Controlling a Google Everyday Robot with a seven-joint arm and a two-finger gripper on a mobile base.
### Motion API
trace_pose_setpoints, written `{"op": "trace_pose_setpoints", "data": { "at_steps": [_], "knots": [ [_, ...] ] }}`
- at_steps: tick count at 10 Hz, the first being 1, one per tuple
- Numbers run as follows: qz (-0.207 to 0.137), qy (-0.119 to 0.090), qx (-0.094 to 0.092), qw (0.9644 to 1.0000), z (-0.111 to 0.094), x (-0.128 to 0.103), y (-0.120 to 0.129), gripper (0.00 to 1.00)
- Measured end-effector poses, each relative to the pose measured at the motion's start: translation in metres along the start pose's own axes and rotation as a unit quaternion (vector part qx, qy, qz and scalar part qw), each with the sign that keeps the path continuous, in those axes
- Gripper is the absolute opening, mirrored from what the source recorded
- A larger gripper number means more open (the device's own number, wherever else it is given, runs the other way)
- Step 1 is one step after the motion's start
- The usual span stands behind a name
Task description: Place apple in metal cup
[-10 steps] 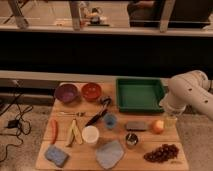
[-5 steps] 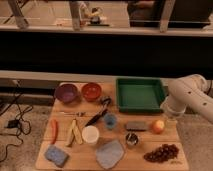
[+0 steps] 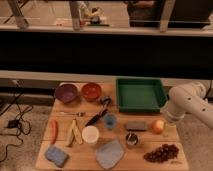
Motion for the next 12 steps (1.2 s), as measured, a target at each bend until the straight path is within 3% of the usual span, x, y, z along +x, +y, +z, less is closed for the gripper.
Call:
{"op": "trace_pose_setpoints", "data": {
  "at_steps": [3,12],
  "knots": [
    [0.004,-0.003,-0.01,0.9999,0.019,-0.001,0.002,0.8],
    [0.011,-0.016,-0.005,0.9998,0.058,0.005,-0.003,0.8]
  ]
}}
